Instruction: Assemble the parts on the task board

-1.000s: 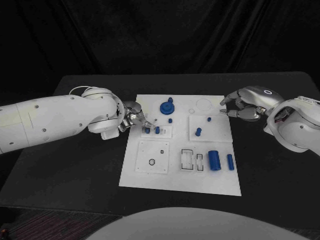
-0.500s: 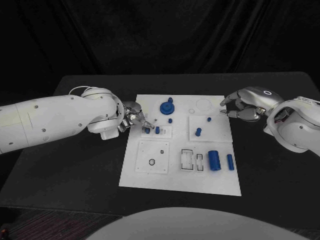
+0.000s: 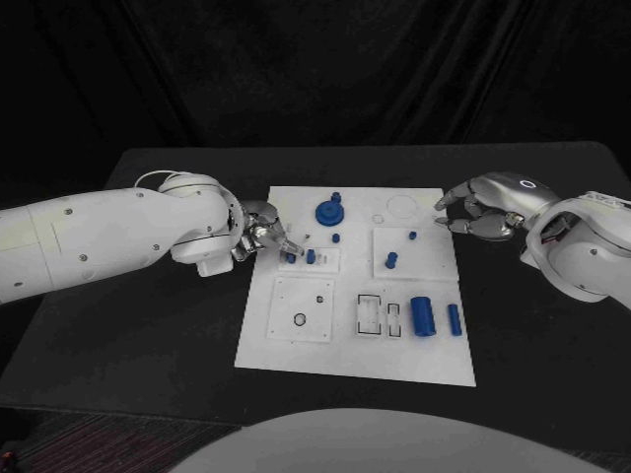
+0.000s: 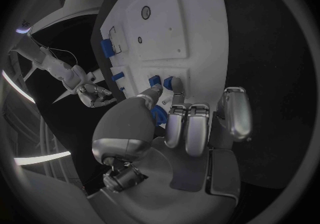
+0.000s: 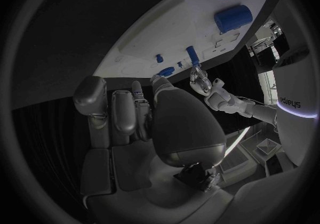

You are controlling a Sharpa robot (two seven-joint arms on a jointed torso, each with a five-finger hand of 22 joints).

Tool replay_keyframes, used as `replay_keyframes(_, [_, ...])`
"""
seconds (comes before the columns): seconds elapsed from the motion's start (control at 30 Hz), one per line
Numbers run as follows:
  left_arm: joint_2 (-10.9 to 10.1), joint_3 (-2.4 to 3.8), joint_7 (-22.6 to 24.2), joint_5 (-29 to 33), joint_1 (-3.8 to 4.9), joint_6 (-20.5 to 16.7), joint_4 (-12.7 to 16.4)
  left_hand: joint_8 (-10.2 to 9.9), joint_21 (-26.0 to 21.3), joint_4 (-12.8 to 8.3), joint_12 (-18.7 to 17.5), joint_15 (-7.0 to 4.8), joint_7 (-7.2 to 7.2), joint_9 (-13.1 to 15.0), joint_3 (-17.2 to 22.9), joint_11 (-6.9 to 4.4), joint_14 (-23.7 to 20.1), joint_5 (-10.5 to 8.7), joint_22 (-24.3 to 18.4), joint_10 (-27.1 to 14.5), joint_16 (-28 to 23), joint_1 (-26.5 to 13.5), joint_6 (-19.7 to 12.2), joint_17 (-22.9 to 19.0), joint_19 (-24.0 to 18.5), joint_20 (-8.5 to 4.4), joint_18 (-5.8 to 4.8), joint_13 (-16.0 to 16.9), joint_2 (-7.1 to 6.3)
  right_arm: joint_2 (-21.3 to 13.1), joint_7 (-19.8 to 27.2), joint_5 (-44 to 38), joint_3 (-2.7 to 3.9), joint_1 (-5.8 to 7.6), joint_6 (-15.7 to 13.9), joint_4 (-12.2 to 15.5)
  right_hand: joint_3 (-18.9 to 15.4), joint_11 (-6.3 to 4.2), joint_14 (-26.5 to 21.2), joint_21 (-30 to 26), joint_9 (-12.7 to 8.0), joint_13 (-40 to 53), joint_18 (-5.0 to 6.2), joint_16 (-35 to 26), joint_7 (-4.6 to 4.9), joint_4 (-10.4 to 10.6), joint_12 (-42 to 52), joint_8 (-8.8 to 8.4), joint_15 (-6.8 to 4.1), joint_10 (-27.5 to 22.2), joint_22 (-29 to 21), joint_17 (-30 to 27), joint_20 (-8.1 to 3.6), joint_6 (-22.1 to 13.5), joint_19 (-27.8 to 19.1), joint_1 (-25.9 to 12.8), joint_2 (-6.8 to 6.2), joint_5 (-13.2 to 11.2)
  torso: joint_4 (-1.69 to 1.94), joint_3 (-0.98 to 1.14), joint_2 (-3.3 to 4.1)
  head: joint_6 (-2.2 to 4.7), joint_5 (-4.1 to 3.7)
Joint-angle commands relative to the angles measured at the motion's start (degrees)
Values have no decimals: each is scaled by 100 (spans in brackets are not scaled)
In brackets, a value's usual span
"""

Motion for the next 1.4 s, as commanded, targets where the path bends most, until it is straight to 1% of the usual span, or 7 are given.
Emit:
replay_keyframes(0.03, [0,-33,-43,29,-47,181,18,-1,-34,-2,20,38,5,-12,-56,45,595,-59,986,599,15,14,-18,1509,-44,17,88,1507,-11,-1,-107,-14,3,-19,30,-2,25,-22,67,-18,-7,230,105,-16,3,-2,-24,-29,-26,-30,711,-5,-10,45,-30,54,24,22,1,1,-1,-1,-3])
replay_keyframes(0.4, [-15,-33,-87,29,-48,229,37,-10,-36,41,20,45,11,-33,-139,52,595,-224,986,599,15,2,-3,1509,-45,24,88,1507,4,2,-108,-14,3,-36,37,-20,25,-22,67,-18,-7,230,105,-16,3,-2,-24,-29,-26,-30,711,-5,-10,45,-30,54,24,22,-5,2,0,-1,8])
replay_keyframes(0.47, [-14,-33,-82,29,-48,232,38,-8,-36,19,20,42,-3,-40,-129,44,595,-106,986,599,15,63,16,1509,-44,23,89,1507,36,4,-107,-14,3,-38,37,-22,25,-22,67,-18,-7,230,105,-16,3,-2,-24,-29,-26,-30,711,-5,-10,45,-30,54,24,22,-5,1,0,-1,12])
replay_keyframes(0.53, [-13,-33,-64,29,-49,228,39,-18,-37,-61,20,27,-28,-62,-84,23,595,251,986,599,15,212,29,1509,-44,13,91,1507,73,6,-107,-14,3,-40,38,-25,30,-22,65,-21,-10,225,106,-20,4,-2,-29,-30,-25,-35,711,-9,-10,48,-31,61,20,30,-4,2,0,-1,11])
replay_keyframes(0.73, [-9,-34,7,29,-50,204,36,-36,-37,-297,20,-13,-81,-111,152,-25,595,985,987,599,15,491,74,1509,-43,-25,92,1507,95,9,-108,-14,3,-42,39,-29,30,-22,65,-21,-10,225,106,-20,4,-2,-29,-30,-25,-35,711,-9,-10,48,-31,61,20,30,-1,1,1,-1,-1])
replay_keyframes(0.93, [-3,-34,66,29,-51,159,33,-101,-40,-576,20,-32,-86,-192,702,-37,595,1264,986,599,15,586,59,1509,-44,-49,91,1507,30,11,-116,-14,3,-44,43,-33,35,-21,63,-16,-11,223,105,-24,5,-4,-30,-29,-25,-37,712,-13,-10,51,-29,68,19,37,0,3,0,-1,2])
replay_keyframes(1.4, [2,-33,116,29,-51,3,31,-133,-6,-844,20,-30,-69,-320,1505,-31,595,1665,996,599,15,402,130,1509,-16,-49,83,1507,-100,22,-129,-14,3,-56,60,-45,59,-20,59,-37,-16,217,107,-34,7,-11,-36,-29,-24,-42,708,-23,-10,63,-34,103,16,61,-3,3,4,-1,2])
